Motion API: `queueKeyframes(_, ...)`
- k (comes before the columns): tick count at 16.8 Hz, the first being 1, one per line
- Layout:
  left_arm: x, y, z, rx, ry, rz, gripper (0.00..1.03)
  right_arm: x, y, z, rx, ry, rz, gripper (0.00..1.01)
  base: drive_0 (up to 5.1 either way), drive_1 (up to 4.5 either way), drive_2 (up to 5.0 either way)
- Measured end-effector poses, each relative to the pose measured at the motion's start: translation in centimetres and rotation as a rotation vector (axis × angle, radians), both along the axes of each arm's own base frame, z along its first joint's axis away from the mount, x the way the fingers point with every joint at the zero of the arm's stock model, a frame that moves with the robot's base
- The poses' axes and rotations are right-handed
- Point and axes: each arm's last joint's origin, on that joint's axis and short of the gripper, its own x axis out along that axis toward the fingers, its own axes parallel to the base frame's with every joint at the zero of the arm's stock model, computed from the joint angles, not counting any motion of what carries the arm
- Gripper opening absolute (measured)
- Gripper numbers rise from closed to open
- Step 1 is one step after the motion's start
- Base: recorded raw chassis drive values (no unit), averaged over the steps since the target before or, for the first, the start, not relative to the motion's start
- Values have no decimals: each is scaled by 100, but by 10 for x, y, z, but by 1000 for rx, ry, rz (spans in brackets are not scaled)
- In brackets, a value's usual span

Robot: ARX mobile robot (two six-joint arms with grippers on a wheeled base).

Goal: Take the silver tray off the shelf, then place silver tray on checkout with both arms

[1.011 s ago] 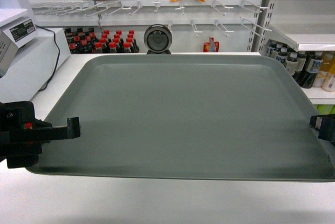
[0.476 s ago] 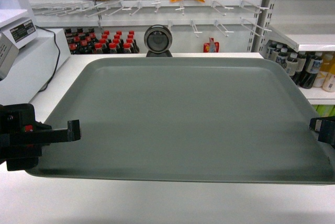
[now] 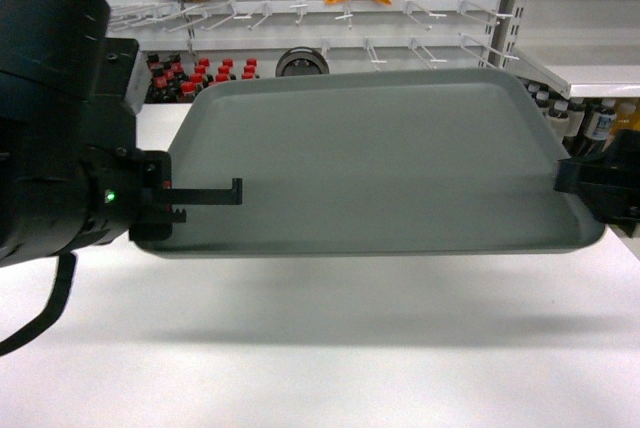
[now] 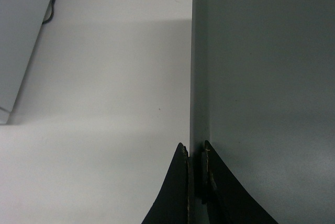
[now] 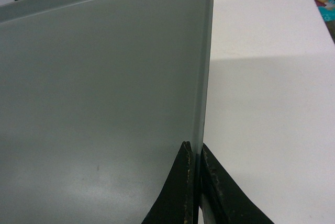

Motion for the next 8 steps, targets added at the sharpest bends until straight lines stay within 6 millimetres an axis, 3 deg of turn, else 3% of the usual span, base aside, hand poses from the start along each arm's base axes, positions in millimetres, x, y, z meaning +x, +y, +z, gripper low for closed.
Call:
queueKeyframes(1,50,-2,-31,57,62,-1,3,48,7,-29,-4,30,2,3,0,0,0)
queueKeyframes(2,64,-4,-41,78,75,-2,3,62,10,-41,-13,57,-2,3,0,0,0)
queueKeyframes(4,79,-6,-61,100,120,-4,3,81,15,-65,-45,114,-9,3,0,0,0)
queueKeyframes(6,81,-6,-85,119,195,0,3,85,19,-96,-84,201,-11,3,0,0,0)
queueKeyframes(8,80,-6,-95,126,203,16,3,90,20,-103,-94,213,-10,4,0,0,0)
